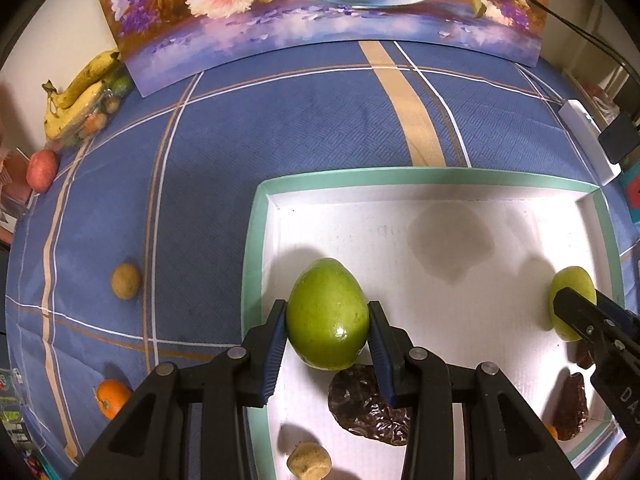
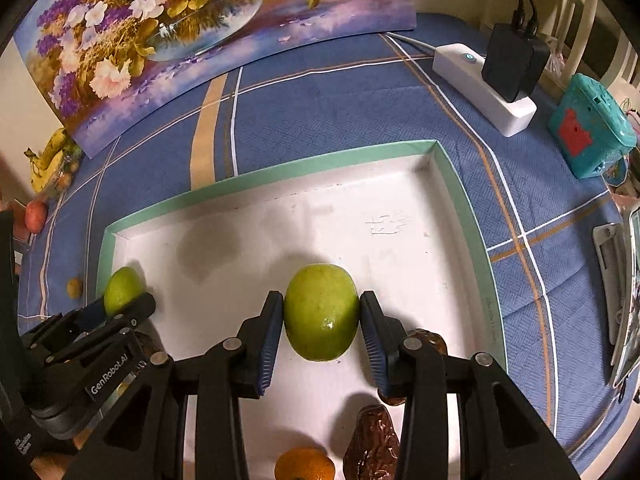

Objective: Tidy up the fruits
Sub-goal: 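Lower both green fruits into the tray and open both tools, then lift both open tools away from the green fruits in the tray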

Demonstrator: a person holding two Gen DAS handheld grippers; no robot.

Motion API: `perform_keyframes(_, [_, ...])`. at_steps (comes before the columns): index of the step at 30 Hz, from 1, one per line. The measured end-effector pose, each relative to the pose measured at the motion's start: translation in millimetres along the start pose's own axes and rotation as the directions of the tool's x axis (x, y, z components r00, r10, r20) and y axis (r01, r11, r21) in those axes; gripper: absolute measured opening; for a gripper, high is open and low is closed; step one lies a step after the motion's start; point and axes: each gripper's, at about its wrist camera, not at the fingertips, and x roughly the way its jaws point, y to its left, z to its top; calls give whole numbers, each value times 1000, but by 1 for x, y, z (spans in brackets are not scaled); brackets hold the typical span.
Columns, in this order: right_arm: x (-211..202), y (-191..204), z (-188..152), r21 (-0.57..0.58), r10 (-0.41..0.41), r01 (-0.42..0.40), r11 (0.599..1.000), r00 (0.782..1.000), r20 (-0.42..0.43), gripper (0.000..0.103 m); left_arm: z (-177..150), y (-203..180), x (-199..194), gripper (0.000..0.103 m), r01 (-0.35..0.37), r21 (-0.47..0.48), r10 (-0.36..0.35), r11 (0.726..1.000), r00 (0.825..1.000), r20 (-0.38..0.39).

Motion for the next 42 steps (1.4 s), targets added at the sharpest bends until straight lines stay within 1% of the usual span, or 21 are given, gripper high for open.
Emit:
perform_keyframes(8, [-1, 1, 2, -6, -17, 17, 1000, 1000, -5, 41, 4, 2, -5, 42, 18, 4, -18, 1000, 1000, 3])
perform_keyframes(13, [-4, 1, 2, -3, -17, 17, 1000, 1000, 0, 41, 8, 4, -18, 43, 29, -1, -29, 1000, 999, 23])
perform_keyframes(19, [-27, 6, 8, -27, -20, 21, 999, 998, 52, 41, 14, 7, -44, 43, 55, -7, -54, 998, 995, 79])
perform_keyframes(23, [-49, 8, 12, -40, -23, 27, 999, 995, 101, 41, 16, 8, -65, 43, 68, -12, -66, 998, 990, 127])
perform_keyframes(27, [-70, 10, 15, -48, -25, 32, 998, 989, 148, 41, 16, 13, -78, 43, 74, -21, -70, 997, 986, 154])
perform_keyframes(33, [-89, 11, 15, -51, -46, 56, 997, 982, 184, 41, 13, 21, -86, 43, 81, -45, -72, 996, 983, 170])
perform_keyframes(38, [-91, 12, 15, -55, -57, 68, 996, 981, 184, 41, 12, 29, -87, 43, 78, -70, -65, 994, 983, 171])
perform_keyframes(39, [-90, 12, 15, -56, -59, 70, 996, 982, 182, 41, 11, 31, -87, 46, 73, -78, -58, 994, 984, 170])
perform_keyframes(40, [-90, 12, 14, -56, -61, 72, 996, 982, 180, 41, 11, 33, -86, 56, 66, -85, -51, 994, 984, 169])
perform_keyframes(41, [-89, 13, 14, -58, -65, 76, 995, 982, 176, 41, 11, 35, -86, 70, 55, -94, -39, 994, 985, 167])
perform_keyframes(42, [-88, 13, 14, -58, -68, 79, 995, 982, 174, 42, 11, 38, -86, 76, 35, -106, -17, 994, 987, 162])
